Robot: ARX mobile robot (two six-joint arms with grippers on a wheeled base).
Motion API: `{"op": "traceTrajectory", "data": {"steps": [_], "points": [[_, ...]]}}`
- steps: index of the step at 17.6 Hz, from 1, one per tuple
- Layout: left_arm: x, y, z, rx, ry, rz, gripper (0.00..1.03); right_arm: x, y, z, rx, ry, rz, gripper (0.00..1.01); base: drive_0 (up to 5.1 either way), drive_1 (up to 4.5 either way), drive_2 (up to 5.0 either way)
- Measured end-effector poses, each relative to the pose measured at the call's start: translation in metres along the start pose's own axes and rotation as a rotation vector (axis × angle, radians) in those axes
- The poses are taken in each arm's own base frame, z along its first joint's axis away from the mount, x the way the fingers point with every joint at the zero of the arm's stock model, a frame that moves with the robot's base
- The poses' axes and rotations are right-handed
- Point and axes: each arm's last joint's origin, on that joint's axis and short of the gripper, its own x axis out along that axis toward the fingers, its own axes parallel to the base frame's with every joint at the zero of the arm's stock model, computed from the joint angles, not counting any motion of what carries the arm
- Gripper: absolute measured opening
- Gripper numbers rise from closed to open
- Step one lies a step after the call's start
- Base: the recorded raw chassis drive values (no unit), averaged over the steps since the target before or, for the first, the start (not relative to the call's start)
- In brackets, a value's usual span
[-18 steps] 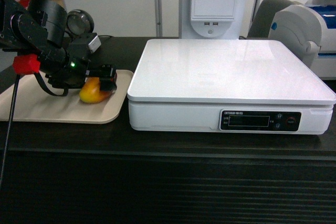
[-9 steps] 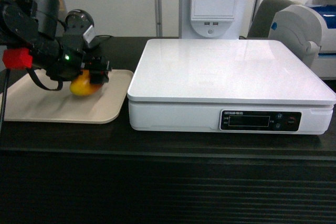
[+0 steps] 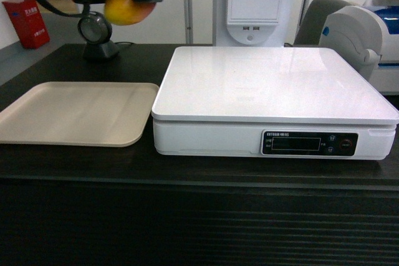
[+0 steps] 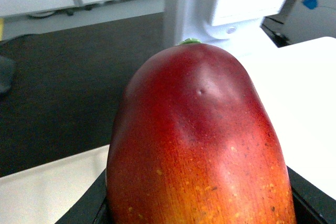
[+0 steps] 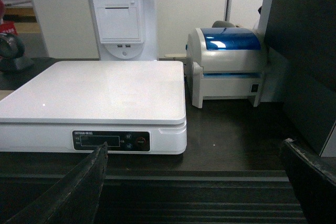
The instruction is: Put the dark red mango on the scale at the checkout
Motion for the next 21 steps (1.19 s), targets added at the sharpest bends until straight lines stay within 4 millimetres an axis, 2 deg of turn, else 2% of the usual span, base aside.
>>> {"op": "traceTrajectory", "data": {"steps": [4,7,9,13,16,21], "points": [[0.012,-0.072,0.000,-0.004,0.051,-0.105,0.62,0.000,0.000,0.000,0.000,0.000,0.000,0.98,0.0,0.00,0.0],[0.025,-0.103,0.001,-0.016,0.079,-0.126,0.62,0.000,0.000,0.000,0.000,0.000,0.000,0.98,0.0,0.00,0.0],[0.043,-0.120,-0.007,-0.056,0.142,-0.117,0.62,0.000,0.000,0.000,0.000,0.000,0.000,0.98,0.0,0.00,0.0],[0.070,-0.139,-0.018,-0.127,0.212,-0.083,0.62,0.000,0.000,0.000,0.000,0.000,0.000,0.98,0.0,0.00,0.0],[0.086,-0.151,-0.016,-0.160,0.230,-0.063,0.62,0.000,0.000,0.000,0.000,0.000,0.000,0.98,0.0,0.00,0.0],[0.112,-0.171,-0.024,-0.157,0.267,-0.025,0.62,0.000,0.000,0.000,0.000,0.000,0.000,0.98,0.0,0.00,0.0]]}}
